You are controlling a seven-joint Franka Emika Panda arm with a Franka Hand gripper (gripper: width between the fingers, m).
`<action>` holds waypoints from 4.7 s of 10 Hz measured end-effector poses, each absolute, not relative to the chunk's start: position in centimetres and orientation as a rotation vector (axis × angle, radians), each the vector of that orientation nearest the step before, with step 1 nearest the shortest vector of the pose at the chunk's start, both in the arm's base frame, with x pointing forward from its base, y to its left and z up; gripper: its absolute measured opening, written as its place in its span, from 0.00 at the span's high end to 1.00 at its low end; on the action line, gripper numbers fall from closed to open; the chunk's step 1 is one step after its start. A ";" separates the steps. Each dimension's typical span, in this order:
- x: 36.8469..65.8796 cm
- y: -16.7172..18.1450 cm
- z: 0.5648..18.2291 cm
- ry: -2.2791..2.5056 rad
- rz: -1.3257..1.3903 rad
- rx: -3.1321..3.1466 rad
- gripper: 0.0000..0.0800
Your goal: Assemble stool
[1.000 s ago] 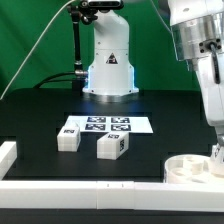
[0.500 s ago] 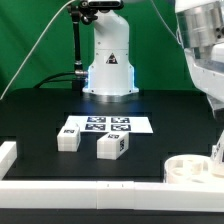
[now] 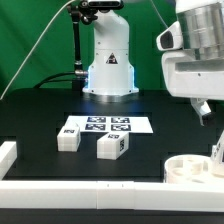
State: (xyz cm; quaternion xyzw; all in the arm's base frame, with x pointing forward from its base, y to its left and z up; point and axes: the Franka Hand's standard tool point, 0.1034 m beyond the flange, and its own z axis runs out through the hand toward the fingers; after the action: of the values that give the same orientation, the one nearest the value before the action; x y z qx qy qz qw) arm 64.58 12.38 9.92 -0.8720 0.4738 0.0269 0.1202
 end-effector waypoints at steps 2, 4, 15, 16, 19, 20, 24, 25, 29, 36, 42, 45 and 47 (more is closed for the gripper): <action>64.7 12.6 10.1 1.109 0.033 -2.689 0.19; 64.7 13.2 10.2 0.787 0.001 -2.810 0.19; 64.7 12.7 9.2 -0.566 -0.144 -2.965 0.19; 64.7 12.6 9.2 -0.658 -0.150 -2.950 0.19; 64.6 12.4 8.6 -1.122 -0.146 -2.865 0.19; 64.6 12.6 8.4 -1.303 -0.129 -2.810 0.19; 64.8 13.1 8.2 -1.770 -0.097 -2.616 0.19; 64.7 13.1 8.0 -1.772 -0.093 -2.613 0.19; 64.7 12.8 8.0 -1.765 -0.092 -2.618 0.41; 64.8 11.5 7.9 -1.179 -0.102 -2.851 0.58; 64.8 11.4 7.9 -0.576 -0.085 -3.006 0.58; 64.9 11.5 7.8 -0.086 -0.153 -3.039 0.58; 64.9 11.7 7.7 0.246 -0.170 -3.021 0.57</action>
Offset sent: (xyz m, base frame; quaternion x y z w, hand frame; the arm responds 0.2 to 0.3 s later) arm 0.0040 0.0267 0.0042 -0.0062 -0.0218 -0.2846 0.9584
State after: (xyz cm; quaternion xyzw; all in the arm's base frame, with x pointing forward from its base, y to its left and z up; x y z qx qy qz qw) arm 64.91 11.71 7.70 -0.9937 0.0810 -0.0559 0.0530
